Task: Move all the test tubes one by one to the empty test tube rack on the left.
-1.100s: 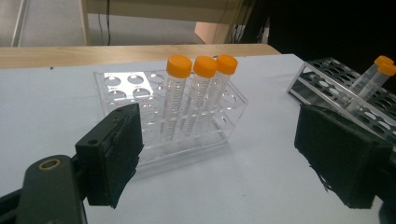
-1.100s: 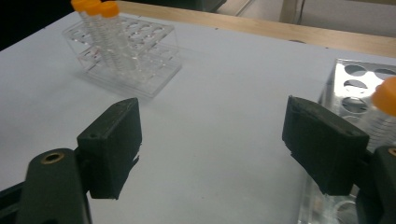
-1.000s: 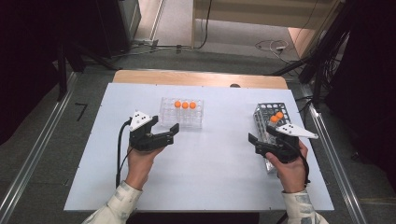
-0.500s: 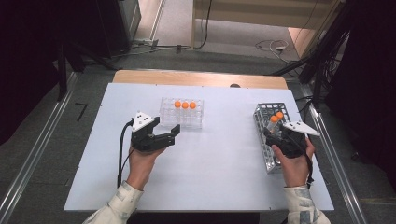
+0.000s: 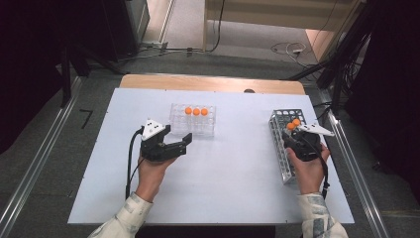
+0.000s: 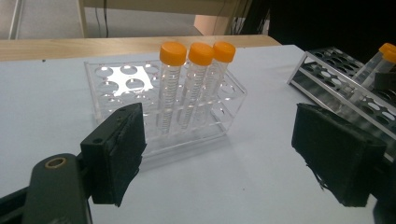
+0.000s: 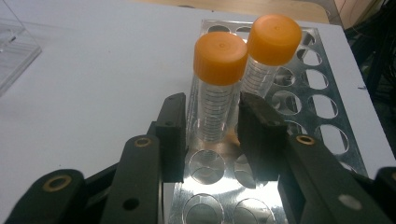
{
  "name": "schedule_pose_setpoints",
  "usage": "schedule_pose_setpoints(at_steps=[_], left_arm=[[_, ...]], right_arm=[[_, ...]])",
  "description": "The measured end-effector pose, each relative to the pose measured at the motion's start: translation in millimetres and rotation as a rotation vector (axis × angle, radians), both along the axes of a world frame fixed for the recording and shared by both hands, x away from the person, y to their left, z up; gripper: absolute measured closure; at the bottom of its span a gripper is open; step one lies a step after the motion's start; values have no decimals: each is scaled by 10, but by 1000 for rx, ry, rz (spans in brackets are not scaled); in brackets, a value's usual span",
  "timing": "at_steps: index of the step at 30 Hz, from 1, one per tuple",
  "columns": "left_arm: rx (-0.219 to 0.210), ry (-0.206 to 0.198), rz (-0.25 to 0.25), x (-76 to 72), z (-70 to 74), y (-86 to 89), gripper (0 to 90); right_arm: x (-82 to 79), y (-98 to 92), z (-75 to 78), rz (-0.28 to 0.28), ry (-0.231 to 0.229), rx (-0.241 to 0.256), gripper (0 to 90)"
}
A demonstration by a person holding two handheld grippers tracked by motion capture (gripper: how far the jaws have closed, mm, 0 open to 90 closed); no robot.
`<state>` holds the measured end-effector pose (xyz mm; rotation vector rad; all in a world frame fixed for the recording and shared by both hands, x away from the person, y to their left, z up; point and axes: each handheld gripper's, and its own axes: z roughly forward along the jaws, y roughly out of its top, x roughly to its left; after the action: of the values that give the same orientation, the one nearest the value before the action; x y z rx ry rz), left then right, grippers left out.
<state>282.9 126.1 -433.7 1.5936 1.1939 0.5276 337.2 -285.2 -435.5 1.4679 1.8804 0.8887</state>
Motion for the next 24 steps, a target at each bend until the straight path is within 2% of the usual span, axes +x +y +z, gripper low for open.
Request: schedule_pose_setpoints(at_steps=[11, 15, 20, 24], left_arm=[[4, 3, -6, -5, -13, -27, 181], [7, 4, -8, -5, -15, -31, 183], [7, 5, -9, -3, -18, -32, 184], [6, 6, -9, -1, -22, -31, 185]], right_arm=[[94, 59, 17, -17, 53, -41, 693], [99, 60, 19, -13, 52, -45, 716], [67, 55, 57, -17, 28, -39, 720], [12, 49, 151, -15, -12, -33, 721]])
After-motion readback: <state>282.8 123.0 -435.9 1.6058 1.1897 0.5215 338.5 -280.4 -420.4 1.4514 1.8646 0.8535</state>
